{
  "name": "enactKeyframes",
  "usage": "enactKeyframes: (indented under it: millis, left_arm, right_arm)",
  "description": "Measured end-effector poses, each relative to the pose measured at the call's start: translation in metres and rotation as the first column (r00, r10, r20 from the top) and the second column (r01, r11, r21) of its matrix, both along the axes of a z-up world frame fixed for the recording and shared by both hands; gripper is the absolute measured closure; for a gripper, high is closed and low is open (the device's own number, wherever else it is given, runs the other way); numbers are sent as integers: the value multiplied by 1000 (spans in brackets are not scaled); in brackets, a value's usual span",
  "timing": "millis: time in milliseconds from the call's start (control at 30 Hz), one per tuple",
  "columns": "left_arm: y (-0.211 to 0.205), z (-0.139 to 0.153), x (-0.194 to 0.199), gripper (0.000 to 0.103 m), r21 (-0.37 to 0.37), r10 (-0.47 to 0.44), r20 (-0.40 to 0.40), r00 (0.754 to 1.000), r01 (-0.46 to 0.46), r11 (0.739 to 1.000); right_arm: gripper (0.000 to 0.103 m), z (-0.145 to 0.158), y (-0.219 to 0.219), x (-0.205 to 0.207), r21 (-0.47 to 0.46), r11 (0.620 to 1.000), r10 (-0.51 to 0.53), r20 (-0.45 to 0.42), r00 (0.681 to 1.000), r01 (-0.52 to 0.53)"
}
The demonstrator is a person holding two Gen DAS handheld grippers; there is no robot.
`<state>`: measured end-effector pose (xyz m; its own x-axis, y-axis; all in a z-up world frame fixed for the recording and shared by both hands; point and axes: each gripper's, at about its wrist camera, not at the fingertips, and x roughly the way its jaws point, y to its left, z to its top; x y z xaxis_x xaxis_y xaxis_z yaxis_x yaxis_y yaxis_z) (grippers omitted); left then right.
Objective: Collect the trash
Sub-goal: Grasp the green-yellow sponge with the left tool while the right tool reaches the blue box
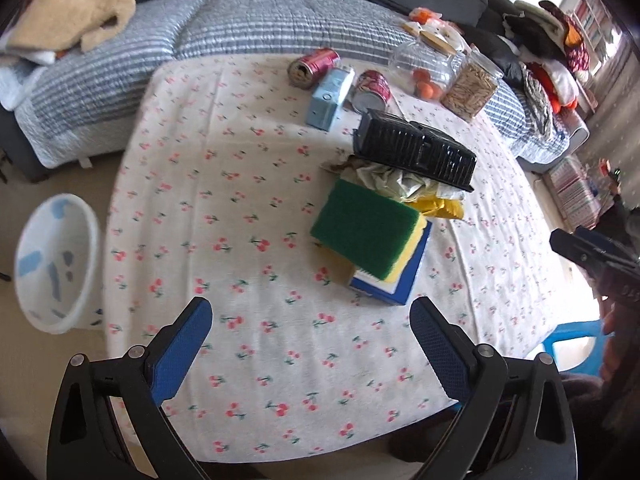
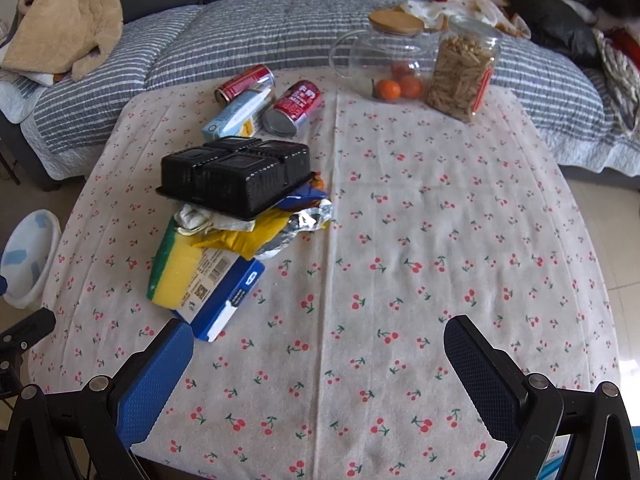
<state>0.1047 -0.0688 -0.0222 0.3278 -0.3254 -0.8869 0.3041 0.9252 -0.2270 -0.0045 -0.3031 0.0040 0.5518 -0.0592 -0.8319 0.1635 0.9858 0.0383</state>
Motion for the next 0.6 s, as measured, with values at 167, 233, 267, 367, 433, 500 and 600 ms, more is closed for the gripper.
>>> enactKeyframes:
  millis: [167,233,267,367,433,500,600]
  left_arm:
    - [-41,-14,23,6,-48,-30,-26,999,29,998]
    - [-57,-16,29,9,-12,-54,-7,999,54,998]
    - [-66,-18,31,11,14,-74,3,997,74,997]
    - [-83,-29,37,22,98,-119,19,993,117,988]
    - [-88,-34,38,37,125,-138,19,990,135,983]
    - [-89,-35,39,58,108,-152,12,988,150,983]
    - [-83,-25,36,69,116,-165,54,985,158,981]
  right_arm:
    - [0,-29,-37,14,-5,995,-101,-18,995,101]
    - [0,-43,-49,19,29,992,-121,-90,989,124]
    - [0,-43,-52,20,59,992,-108,-85,991,113]
    - [0,-40,-57,25,71,991,-110,-67,992,115]
    - [0,-41,-61,29,68,990,-116,-74,990,121]
    - [0,-47,-63,32,82,989,-116,-98,988,124]
    - [0,-57,-63,37,124,985,-107,-135,985,124]
